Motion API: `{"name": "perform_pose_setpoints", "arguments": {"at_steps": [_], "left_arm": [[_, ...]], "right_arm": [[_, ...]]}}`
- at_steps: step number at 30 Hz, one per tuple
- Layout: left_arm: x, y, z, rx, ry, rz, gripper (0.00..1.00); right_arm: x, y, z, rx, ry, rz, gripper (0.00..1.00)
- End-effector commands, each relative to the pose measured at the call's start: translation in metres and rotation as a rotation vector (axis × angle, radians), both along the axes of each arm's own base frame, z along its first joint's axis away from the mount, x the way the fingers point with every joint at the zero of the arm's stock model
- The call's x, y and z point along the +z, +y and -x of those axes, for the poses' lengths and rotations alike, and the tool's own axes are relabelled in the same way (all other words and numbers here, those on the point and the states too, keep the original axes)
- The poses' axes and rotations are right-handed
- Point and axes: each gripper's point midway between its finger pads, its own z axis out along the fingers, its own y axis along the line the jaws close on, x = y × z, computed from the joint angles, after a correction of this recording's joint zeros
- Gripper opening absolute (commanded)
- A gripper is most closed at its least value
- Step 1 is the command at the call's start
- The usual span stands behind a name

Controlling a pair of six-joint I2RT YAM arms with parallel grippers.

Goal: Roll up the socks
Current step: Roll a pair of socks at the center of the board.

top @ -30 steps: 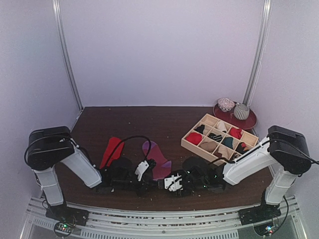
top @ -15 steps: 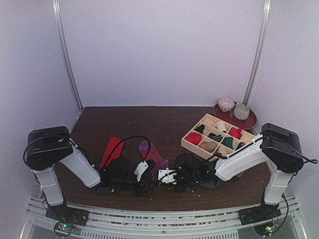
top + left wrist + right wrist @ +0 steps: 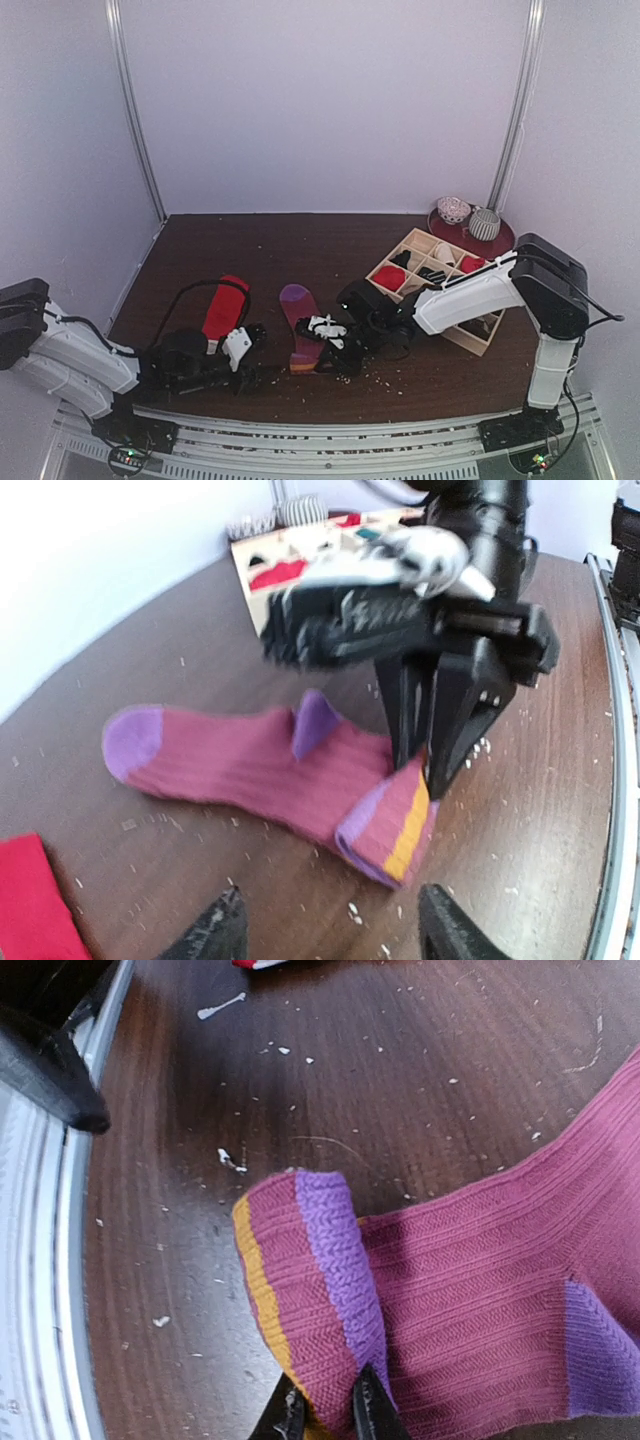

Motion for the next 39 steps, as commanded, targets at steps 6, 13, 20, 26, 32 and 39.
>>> {"name": "perform_pose_setpoints", "arguments": {"at_steps": [6,13,20,26,32,39], "left_arm": [[0.008,-0.048,0.01,-0.172,-0.21,-0.039,0.6],[-0.01,-0.067,0.016,-0.223,-0.243,-0.066,0.6],[-0.039,-0.068,0.009,-0.189,-0.196,-0.133,0.54],[-0.057,-0.067,0.011,-0.195,-0.155,-0.171,0.24],[-0.061,-0.068,0.017,-0.222,-0.106,-0.179,0.0],[-0.083,-0.05,0.019,-0.116,0.173,-0.235,0.0]], "right_arm": [[-0.054,-0.054,0.06,-0.059,0.499,0.282,0.13],[-0.056,-0.057,0.061,-0.05,0.525,0.299,0.13],[-0.055,-0.058,0.063,-0.035,0.55,0.294,0.13],[-0.056,-0.061,0.064,-0.033,0.562,0.293,0.13],[-0.047,-0.053,0.061,-0.021,0.539,0.234,0.13],[0.017,-0.04,0.017,-0.114,0.227,-0.104,0.32]]}}
